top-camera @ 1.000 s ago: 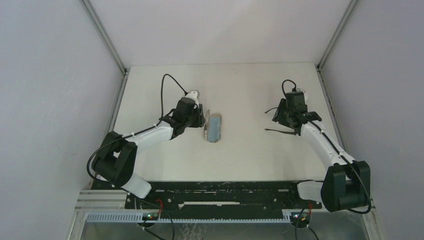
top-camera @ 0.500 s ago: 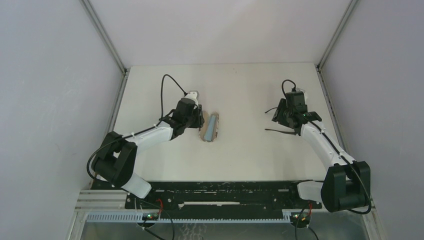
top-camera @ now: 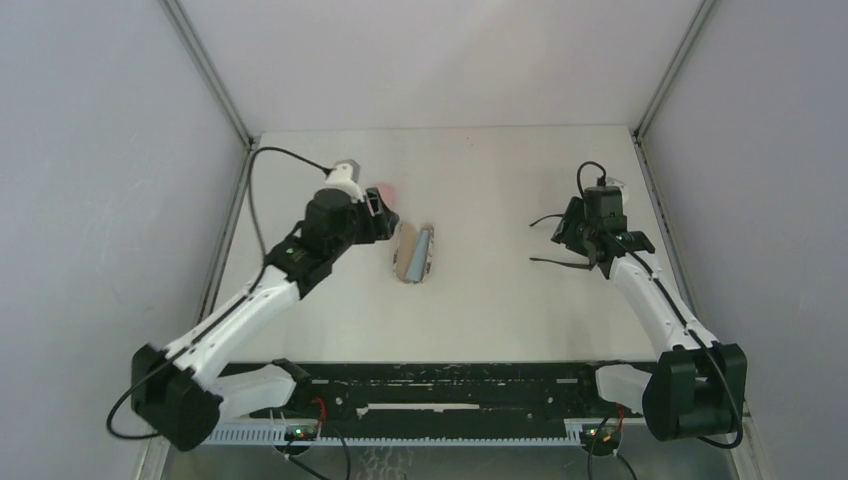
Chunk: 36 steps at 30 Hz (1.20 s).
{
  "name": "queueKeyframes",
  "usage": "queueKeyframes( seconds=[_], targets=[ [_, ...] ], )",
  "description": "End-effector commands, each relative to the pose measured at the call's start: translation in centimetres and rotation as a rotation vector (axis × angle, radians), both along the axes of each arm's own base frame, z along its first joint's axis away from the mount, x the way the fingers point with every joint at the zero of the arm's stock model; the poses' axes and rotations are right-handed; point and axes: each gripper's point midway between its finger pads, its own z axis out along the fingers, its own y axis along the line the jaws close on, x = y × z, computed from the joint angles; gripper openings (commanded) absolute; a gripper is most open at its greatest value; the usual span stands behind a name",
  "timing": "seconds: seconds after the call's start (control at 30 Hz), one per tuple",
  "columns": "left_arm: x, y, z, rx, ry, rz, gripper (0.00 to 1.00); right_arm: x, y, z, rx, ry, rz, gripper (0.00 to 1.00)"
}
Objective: Organize the sunglasses
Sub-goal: Pick up the sunglasses from the center of the board.
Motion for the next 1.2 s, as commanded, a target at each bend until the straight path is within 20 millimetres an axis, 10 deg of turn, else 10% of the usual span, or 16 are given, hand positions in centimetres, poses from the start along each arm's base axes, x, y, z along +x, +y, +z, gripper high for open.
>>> queueKeyframes(
  seconds=[0.0, 0.17, 0.4, 1.17],
  targets=[
    [-2.2, 2.1, 12.7, -0.188, -0.173, 0.078, 0.72, 1.0, -3.2, 1.0, -0.071, -0.013, -0.079, 0.56],
    [-6.3, 5.9, 21.1, -0.292, -0.316, 0.146, 0.99, 2.0, -6.3, 0.3, -0.212, 0.088, -0.108, 0.56],
    [-10.6, 9.4, 28.1, -0.406, -0.482, 0.183, 1.0, 3.4, -8.9, -1.8, -0.294, 0.228, -0.06, 0.54],
    [-10.7, 9.9, 29.2, -0.42, -0.549, 0.189, 1.0, 4.9, -10.9, -7.4, -0.286, 0.408, -0.012, 0.3]
  ],
)
